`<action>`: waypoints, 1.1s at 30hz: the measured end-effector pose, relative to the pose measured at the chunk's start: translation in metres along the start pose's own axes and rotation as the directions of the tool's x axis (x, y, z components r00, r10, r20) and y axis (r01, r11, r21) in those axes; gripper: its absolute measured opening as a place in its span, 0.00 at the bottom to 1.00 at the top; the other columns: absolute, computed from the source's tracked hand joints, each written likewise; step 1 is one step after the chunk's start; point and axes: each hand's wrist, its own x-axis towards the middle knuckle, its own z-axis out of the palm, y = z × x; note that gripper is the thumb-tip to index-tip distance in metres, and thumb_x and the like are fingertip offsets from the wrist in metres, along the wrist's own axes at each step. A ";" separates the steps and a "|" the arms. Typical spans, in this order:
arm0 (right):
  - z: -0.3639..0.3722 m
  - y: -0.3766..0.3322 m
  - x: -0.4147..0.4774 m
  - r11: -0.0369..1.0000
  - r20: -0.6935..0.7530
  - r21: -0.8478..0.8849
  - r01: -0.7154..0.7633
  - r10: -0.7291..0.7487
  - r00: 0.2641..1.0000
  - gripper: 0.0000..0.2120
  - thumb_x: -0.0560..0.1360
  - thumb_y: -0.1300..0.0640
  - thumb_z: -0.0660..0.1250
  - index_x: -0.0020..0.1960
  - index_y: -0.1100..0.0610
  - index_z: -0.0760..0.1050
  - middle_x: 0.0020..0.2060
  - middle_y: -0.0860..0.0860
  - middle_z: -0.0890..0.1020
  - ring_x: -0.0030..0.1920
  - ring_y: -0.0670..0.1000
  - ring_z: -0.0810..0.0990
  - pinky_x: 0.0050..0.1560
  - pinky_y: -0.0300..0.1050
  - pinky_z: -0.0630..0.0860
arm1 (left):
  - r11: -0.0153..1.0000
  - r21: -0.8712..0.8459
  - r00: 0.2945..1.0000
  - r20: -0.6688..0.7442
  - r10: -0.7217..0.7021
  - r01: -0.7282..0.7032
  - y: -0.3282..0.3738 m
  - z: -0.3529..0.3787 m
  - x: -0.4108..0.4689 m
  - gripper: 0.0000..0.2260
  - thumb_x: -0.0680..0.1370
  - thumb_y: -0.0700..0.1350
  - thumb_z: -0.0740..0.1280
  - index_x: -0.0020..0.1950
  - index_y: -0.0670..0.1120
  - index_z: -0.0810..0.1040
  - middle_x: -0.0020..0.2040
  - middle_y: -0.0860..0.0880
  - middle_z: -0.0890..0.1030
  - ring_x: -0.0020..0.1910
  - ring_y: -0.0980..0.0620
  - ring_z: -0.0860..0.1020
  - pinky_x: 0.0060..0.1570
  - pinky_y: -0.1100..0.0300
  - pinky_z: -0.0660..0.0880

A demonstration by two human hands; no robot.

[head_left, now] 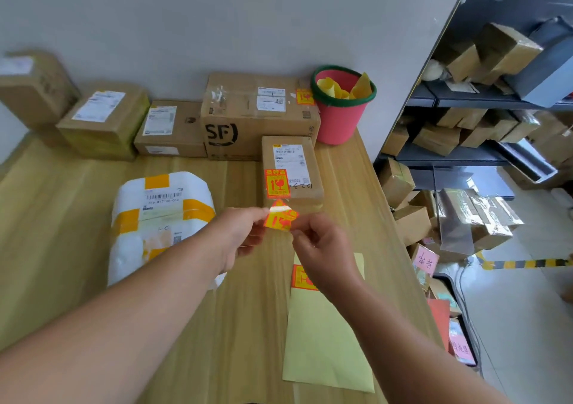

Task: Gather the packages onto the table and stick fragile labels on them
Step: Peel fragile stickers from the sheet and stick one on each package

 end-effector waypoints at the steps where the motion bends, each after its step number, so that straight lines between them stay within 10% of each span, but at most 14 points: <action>1: 0.007 -0.004 0.000 0.999 0.019 -0.016 0.040 -0.039 0.999 0.12 0.72 0.64 0.65 0.40 0.47 0.76 0.34 0.46 0.77 0.34 0.43 0.73 0.37 0.35 0.69 | 1.000 0.005 1.000 -0.012 0.013 -0.013 0.000 -0.009 -0.002 0.08 0.76 0.45 0.67 0.38 0.45 0.76 0.32 0.48 0.76 0.32 0.51 0.74 0.40 0.58 0.69; 5: 0.037 -0.020 -0.002 0.995 0.076 -0.012 0.099 -0.098 0.992 0.08 0.68 0.59 0.62 0.41 0.48 0.77 0.37 0.47 0.79 0.38 0.44 0.77 0.41 0.37 0.73 | 0.997 0.037 0.994 -0.078 0.072 -0.069 -0.004 -0.047 -0.007 0.05 0.74 0.40 0.68 0.39 0.45 0.75 0.36 0.46 0.77 0.35 0.50 0.75 0.39 0.59 0.70; 13: 0.089 -0.061 0.016 0.932 0.107 0.121 -0.341 0.330 0.938 0.07 0.75 0.50 0.69 0.46 0.54 0.78 0.38 0.47 0.80 0.38 0.45 0.75 0.38 0.41 0.71 | 0.985 -0.092 0.968 -0.221 0.121 -0.145 -0.018 -0.116 -0.014 0.05 0.75 0.41 0.69 0.40 0.47 0.78 0.37 0.47 0.79 0.37 0.51 0.75 0.38 0.59 0.70; 25: 0.153 -0.085 0.021 0.843 0.289 0.218 -0.492 0.425 0.858 0.06 0.76 0.62 0.66 0.40 0.58 0.74 0.35 0.52 0.76 0.36 0.48 0.72 0.39 0.39 0.70 | 0.977 -0.153 0.969 -0.217 0.116 -0.151 -0.034 -0.165 -0.023 0.06 0.77 0.41 0.67 0.40 0.47 0.76 0.35 0.49 0.76 0.33 0.55 0.72 0.35 0.64 0.69; 33: 0.163 -0.074 0.019 0.805 0.263 0.153 -0.574 0.526 0.808 0.04 0.77 0.62 0.64 0.43 0.60 0.74 0.35 0.52 0.76 0.31 0.48 0.69 0.30 0.41 0.66 | 0.811 0.557 0.853 -0.323 0.409 -0.178 -0.054 -0.194 -0.016 0.22 0.76 0.45 0.67 0.70 0.47 0.69 0.61 0.48 0.74 0.58 0.47 0.74 0.56 0.56 0.71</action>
